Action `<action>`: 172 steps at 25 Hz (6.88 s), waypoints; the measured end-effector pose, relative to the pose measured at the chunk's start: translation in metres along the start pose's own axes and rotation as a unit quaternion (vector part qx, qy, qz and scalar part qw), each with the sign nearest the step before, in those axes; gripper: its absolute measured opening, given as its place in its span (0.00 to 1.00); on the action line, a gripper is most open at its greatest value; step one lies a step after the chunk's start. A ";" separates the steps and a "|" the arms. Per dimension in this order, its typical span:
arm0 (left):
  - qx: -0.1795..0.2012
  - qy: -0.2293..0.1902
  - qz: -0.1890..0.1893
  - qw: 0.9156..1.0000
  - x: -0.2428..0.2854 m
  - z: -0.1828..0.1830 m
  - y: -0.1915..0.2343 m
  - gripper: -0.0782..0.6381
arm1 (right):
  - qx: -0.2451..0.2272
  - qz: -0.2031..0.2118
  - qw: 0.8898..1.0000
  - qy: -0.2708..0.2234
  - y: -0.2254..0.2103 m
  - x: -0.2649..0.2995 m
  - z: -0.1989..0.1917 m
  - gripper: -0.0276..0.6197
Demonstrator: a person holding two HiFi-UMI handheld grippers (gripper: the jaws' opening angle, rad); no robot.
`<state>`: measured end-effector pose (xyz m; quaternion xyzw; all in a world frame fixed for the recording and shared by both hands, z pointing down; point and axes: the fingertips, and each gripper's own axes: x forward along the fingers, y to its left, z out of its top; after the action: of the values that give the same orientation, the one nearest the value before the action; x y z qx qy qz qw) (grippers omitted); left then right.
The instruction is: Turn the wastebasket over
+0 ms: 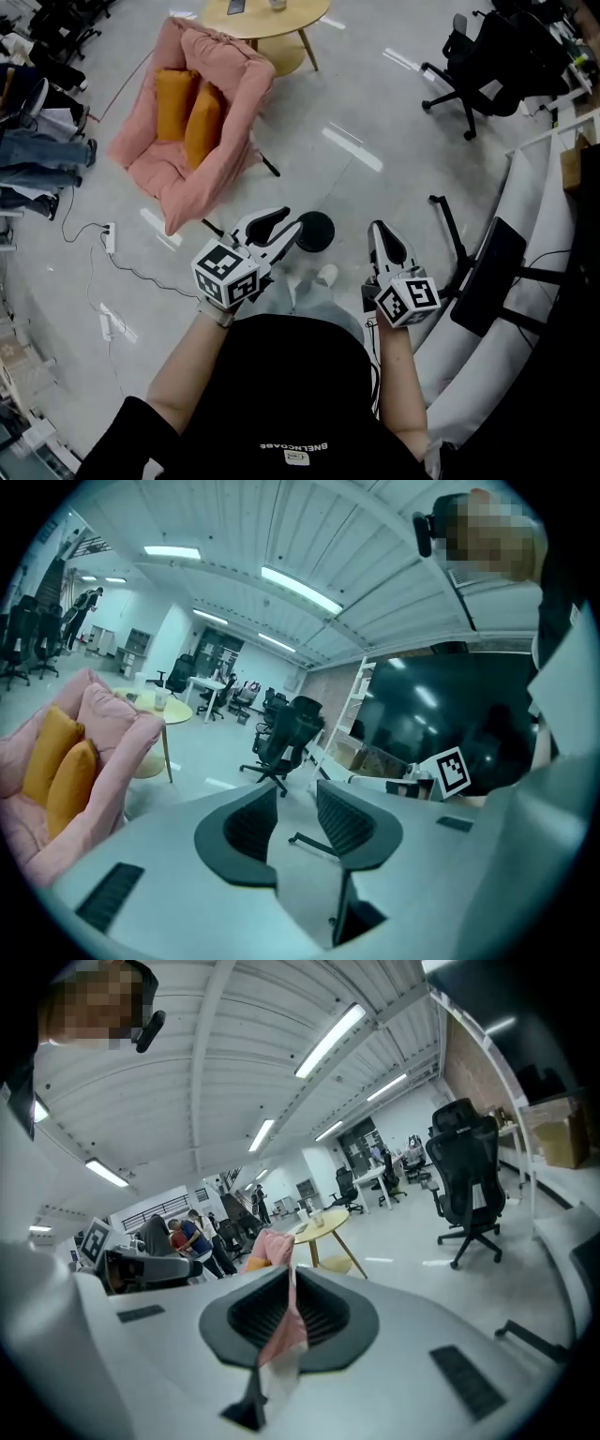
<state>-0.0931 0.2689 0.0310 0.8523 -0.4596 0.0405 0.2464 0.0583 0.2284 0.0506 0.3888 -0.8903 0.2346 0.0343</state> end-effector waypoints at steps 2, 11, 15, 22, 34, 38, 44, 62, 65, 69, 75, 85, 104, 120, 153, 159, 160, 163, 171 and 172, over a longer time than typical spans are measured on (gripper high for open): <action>-0.010 0.006 0.006 1.000 0.000 -0.006 0.009 0.30 | 0.004 0.000 1.000 0.015 -0.005 0.009 -0.008 0.07; -0.061 0.069 -0.007 0.996 0.014 -0.055 0.077 0.35 | 0.017 -0.039 0.996 0.077 -0.024 0.055 -0.050 0.12; -0.085 0.113 -0.027 0.990 0.029 -0.095 0.106 0.37 | 0.021 -0.060 0.991 0.116 -0.040 0.076 -0.083 0.16; -0.120 0.187 -0.057 0.973 0.062 -0.184 0.149 0.39 | 0.052 -0.087 0.978 0.180 -0.068 0.115 -0.159 0.20; -0.169 0.272 -0.055 0.946 0.118 -0.348 0.237 0.44 | 0.112 -0.109 0.946 0.283 -0.133 0.162 -0.347 0.30; -0.190 0.293 -0.058 0.935 0.138 -0.403 0.255 0.45 | 0.117 -0.114 0.935 0.314 -0.155 0.176 -0.398 0.33; -0.190 0.348 -0.084 0.914 0.173 -0.486 0.268 0.47 | 0.141 -0.131 0.916 0.351 -0.192 0.187 -0.467 0.36; -0.182 0.430 -0.118 0.876 0.210 -0.607 0.296 0.49 | 0.237 -0.146 0.861 0.425 -0.235 0.178 -0.612 0.38; -0.186 0.429 -0.102 0.878 0.212 -0.612 0.298 0.49 | 0.251 -0.146 0.856 0.427 -0.233 0.177 -0.623 0.38; -0.205 0.423 -0.080 0.879 0.215 -0.615 0.303 0.47 | 0.263 -0.149 0.857 0.418 -0.235 0.177 -0.625 0.38; -0.227 0.426 -0.075 0.873 0.212 -0.610 0.302 0.42 | 0.281 -0.164 0.846 0.422 -0.238 0.177 -0.623 0.38; -0.260 0.446 -0.111 0.849 0.200 -0.597 0.275 0.40 | 0.271 -0.154 0.845 0.434 -0.269 0.204 -0.598 0.38; -0.315 0.334 -0.048 0.887 0.283 -0.530 0.256 0.40 | 0.305 -0.026 0.832 0.463 -0.367 0.278 -0.549 0.40; -0.347 0.190 0.023 0.918 0.403 -0.483 0.319 0.40 | 0.439 0.029 0.780 0.444 -0.458 0.331 -0.571 0.38; -0.242 0.240 -0.027 0.940 0.539 -0.533 0.377 0.38 | 0.581 -0.122 0.752 0.288 -0.584 0.353 -0.656 0.38; -0.270 0.205 0.079 0.937 0.459 -0.503 0.394 0.40 | 0.427 -0.106 0.851 0.287 -0.572 0.346 -0.562 0.38; -0.284 0.201 0.099 0.932 0.441 -0.502 0.395 0.41 | 0.378 -0.086 0.869 0.307 -0.561 0.348 -0.547 0.38; -0.323 0.189 0.151 0.915 0.390 -0.505 0.391 0.44 | 0.230 -0.020 0.900 0.370 -0.524 0.360 -0.512 0.38; -0.430 0.161 0.230 0.858 0.311 -0.556 0.351 0.49 | -0.041 0.082 0.877 0.472 -0.450 0.388 -0.505 0.46; -0.446 0.153 0.237 0.849 0.309 -0.564 0.347 0.49 | -0.058 0.088 0.869 0.483 -0.446 0.391 -0.509 0.48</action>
<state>-0.1061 0.1328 0.7490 0.4991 -0.5727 0.0182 0.6501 0.0410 -0.0717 0.7722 0.1448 -0.8051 0.3428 0.4618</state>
